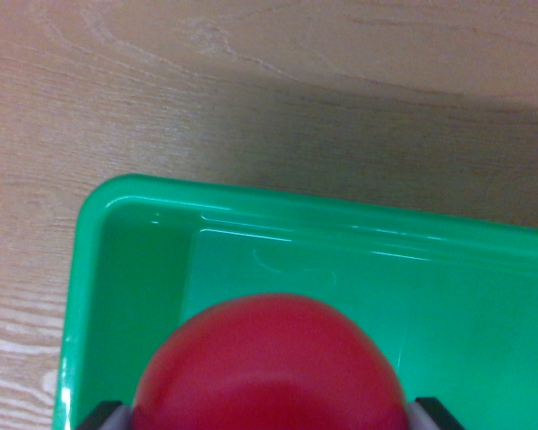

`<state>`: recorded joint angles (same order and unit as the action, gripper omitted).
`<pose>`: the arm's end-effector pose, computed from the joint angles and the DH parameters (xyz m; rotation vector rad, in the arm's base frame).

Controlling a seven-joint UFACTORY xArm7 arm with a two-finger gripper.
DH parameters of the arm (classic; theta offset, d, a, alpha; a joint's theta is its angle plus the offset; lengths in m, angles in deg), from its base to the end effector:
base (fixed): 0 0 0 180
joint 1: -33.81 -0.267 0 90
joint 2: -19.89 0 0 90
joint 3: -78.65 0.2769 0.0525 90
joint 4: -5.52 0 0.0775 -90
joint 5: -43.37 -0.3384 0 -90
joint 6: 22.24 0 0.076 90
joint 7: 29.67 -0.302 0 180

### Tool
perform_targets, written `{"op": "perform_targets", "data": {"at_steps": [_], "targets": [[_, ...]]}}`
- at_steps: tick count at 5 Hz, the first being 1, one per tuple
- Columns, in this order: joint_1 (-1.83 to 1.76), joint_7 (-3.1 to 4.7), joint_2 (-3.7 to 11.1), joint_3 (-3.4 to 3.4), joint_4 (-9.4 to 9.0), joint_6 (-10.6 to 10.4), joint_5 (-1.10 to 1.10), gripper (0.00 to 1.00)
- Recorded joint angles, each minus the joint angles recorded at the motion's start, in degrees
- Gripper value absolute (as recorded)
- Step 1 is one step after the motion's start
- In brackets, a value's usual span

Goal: Pick fruit

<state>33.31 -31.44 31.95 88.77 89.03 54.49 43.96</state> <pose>0.4945 0.0909 0.1865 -3.1118 -0.2418 0.1425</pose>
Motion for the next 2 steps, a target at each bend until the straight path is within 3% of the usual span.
{"op": "perform_targets", "data": {"at_steps": [1,2], "targets": [[0.02,0.04,-0.66,0.04,1.87,2.5,-0.14,1.0],[0.02,0.04,-0.66,0.04,1.87,2.5,-0.14,1.0]]}}
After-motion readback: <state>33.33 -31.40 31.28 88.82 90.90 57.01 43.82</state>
